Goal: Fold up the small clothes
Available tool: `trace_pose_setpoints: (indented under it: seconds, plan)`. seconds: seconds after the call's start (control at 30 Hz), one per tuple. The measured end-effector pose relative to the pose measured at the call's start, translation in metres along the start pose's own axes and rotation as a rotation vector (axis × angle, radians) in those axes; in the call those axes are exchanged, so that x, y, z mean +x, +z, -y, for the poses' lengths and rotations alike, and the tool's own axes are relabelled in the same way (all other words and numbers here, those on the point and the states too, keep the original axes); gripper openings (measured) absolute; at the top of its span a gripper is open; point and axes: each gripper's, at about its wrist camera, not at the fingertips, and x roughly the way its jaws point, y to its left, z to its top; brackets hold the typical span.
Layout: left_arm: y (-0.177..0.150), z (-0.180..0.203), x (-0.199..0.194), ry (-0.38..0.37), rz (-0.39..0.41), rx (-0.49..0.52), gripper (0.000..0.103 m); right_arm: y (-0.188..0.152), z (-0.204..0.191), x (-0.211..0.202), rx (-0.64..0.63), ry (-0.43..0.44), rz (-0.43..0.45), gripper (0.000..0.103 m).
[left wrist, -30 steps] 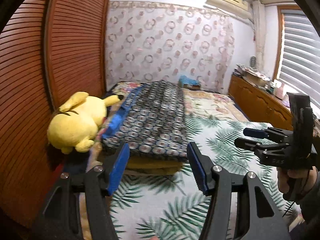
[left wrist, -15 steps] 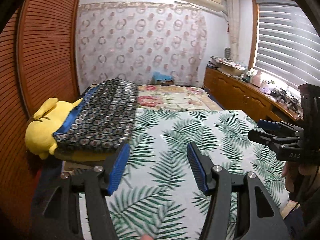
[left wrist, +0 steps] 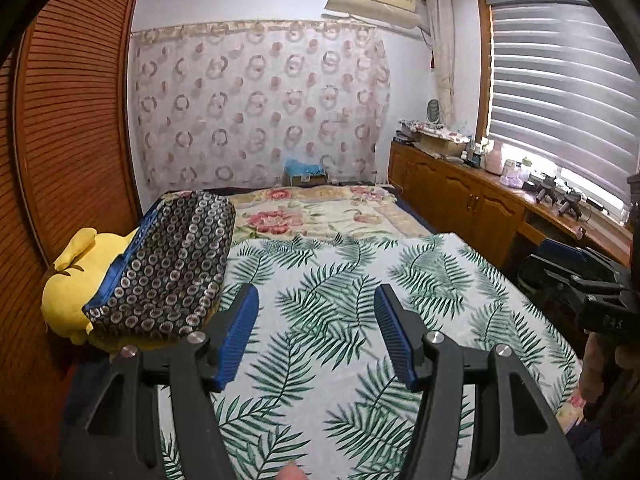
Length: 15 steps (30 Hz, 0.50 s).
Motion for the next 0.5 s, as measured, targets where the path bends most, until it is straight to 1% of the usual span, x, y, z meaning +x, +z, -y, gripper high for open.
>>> trace_pose_setpoints:
  seconds: [0.07, 0.13, 0.27, 0.4, 0.5]
  plan:
    - [0.005, 0.002, -0.002, 0.010, 0.006, -0.001, 0.059, 0.004, 0.000, -0.009, -0.001, -0.019, 0.021, 0.086]
    - [0.011, 0.005, -0.006, 0.037, 0.014, 0.002, 0.059, 0.008, 0.000, -0.017, -0.003, -0.039, 0.043, 0.086]
    - [0.015, 0.007, -0.012, 0.057, 0.031, -0.003, 0.059, 0.012, 0.001, -0.032, -0.001, -0.072, 0.075, 0.086]
    - [0.017, 0.008, -0.020, 0.062, 0.047, 0.002, 0.059, 0.015, 0.002, -0.041, 0.008, -0.104, 0.100, 0.086]
    - [0.016, 0.007, -0.026, 0.066, 0.062, -0.001, 0.059, 0.014, 0.005, -0.042, 0.020, -0.108, 0.108, 0.086]
